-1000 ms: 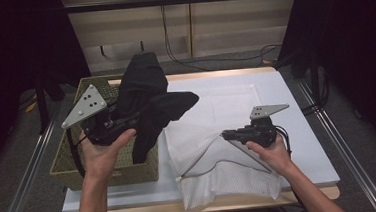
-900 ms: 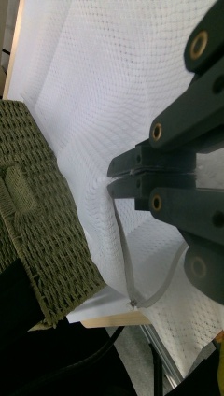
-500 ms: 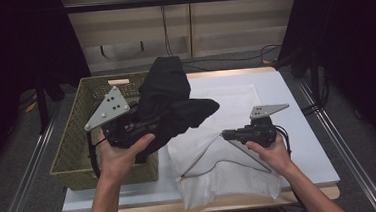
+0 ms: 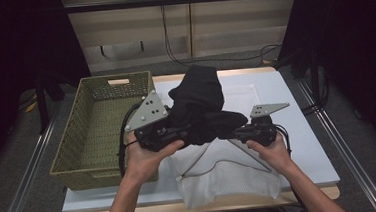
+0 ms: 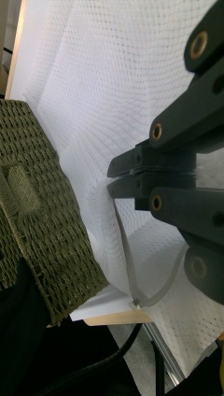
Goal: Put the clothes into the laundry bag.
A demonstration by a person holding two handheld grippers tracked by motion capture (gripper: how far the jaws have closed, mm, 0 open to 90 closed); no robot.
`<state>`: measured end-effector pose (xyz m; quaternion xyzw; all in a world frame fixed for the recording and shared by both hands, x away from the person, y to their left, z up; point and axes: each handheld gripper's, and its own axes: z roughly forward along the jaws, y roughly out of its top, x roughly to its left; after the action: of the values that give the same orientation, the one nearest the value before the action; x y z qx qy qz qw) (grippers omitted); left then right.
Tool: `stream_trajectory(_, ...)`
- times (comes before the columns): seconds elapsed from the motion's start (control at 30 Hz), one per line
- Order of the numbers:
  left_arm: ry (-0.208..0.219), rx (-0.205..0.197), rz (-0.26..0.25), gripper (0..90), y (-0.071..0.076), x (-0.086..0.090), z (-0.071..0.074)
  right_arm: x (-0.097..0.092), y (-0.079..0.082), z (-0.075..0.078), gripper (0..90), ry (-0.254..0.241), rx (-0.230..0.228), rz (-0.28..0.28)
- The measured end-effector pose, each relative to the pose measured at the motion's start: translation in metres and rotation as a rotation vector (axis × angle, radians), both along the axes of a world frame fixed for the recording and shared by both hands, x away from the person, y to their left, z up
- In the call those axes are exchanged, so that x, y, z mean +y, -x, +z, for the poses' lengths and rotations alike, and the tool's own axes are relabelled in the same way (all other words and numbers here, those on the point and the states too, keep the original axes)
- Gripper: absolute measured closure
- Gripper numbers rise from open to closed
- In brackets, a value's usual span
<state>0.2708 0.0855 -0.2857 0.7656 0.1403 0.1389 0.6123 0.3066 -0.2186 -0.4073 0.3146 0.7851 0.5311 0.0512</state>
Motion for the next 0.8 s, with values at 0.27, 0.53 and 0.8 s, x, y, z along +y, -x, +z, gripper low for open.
stream_trajectory(0.27, -0.107, 0.009, -0.008, 65.6, 0.001, -0.015, -0.028, -0.001, 0.000, 0.001, 89.1, -0.009, 0.004, -0.002)
stream_trajectory(0.53, -0.178, 0.053, -0.004, 64.9, -0.002, -0.022, -0.063, -0.003, -0.001, 0.000, 89.1, -0.006, 0.013, -0.009)
stream_trajectory(0.8, -0.265, 0.047, -0.024, 64.0, 0.002, -0.043, -0.085, 0.002, -0.002, -0.004, 89.1, 0.008, 0.018, -0.004)
